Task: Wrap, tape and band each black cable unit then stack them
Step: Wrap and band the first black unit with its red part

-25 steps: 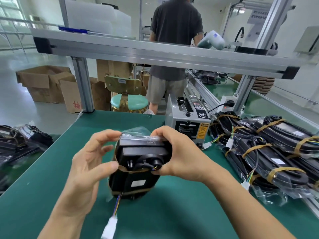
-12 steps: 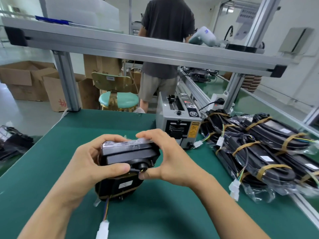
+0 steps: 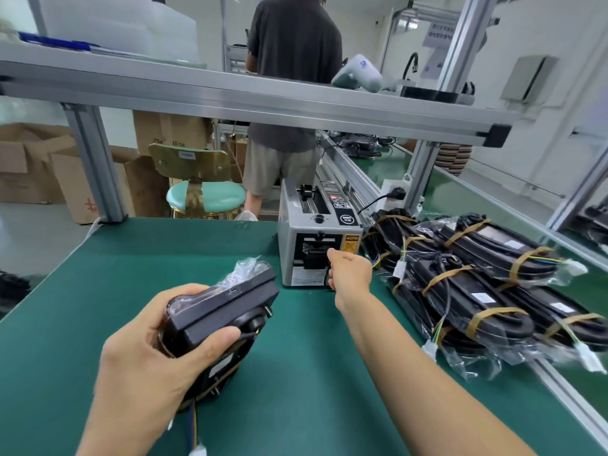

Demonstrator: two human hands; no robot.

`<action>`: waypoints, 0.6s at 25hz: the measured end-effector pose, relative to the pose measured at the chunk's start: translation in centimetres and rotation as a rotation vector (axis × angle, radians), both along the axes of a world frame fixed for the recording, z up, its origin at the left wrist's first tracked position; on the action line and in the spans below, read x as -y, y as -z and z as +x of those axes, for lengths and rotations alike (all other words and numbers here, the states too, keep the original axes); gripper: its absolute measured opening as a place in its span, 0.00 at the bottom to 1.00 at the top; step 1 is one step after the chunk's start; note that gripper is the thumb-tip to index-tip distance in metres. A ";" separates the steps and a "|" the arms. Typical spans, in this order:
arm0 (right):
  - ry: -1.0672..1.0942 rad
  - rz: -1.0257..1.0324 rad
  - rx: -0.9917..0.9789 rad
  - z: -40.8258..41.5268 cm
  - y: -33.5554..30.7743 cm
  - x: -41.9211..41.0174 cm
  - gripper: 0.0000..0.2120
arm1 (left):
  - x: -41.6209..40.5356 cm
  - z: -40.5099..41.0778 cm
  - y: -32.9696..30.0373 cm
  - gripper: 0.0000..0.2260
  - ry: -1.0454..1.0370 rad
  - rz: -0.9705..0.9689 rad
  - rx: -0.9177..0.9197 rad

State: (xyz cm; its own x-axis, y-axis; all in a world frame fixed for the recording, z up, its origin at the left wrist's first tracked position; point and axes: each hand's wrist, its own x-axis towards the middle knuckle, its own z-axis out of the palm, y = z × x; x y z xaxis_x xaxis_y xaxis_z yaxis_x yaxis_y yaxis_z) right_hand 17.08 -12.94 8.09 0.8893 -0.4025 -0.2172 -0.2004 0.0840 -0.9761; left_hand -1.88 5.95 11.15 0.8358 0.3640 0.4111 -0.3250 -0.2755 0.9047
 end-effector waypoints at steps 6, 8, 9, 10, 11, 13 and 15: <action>0.090 -0.028 -0.028 2.2 -0.1 -1.0 0.08 | 0.7 0.1 0.5 0.19 -0.018 0.110 0.038; 0.122 -0.008 -0.047 2.5 -0.1 -1.2 0.10 | 0.6 0.3 0.5 0.19 -0.013 0.096 0.022; 0.130 0.015 -0.051 2.6 -0.2 -1.5 0.10 | 0.6 0.4 0.5 0.19 -0.013 0.088 0.013; 0.136 0.038 -0.054 2.7 -0.3 -1.6 0.10 | 0.5 0.4 0.4 0.19 -0.012 0.081 0.006; 0.139 0.053 -0.059 2.6 -0.5 -1.8 0.10 | 0.5 0.4 0.4 0.19 -0.014 0.072 0.003; 0.102 0.071 -0.069 1.5 -1.3 -1.9 0.12 | 0.6 0.4 0.5 0.19 -0.017 0.057 0.003; -0.068 0.109 -0.024 -1.5 -2.6 -2.0 0.11 | 0.8 0.2 0.8 0.20 -0.032 0.044 0.009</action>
State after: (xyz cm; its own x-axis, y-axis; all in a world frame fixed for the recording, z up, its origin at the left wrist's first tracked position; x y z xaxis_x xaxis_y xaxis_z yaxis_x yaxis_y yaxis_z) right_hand 15.55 -10.96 10.68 0.9077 -0.3142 -0.2782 -0.2327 0.1748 -0.9567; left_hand -1.63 5.12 10.38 0.8204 0.3717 0.4345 -0.3231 -0.3256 0.8886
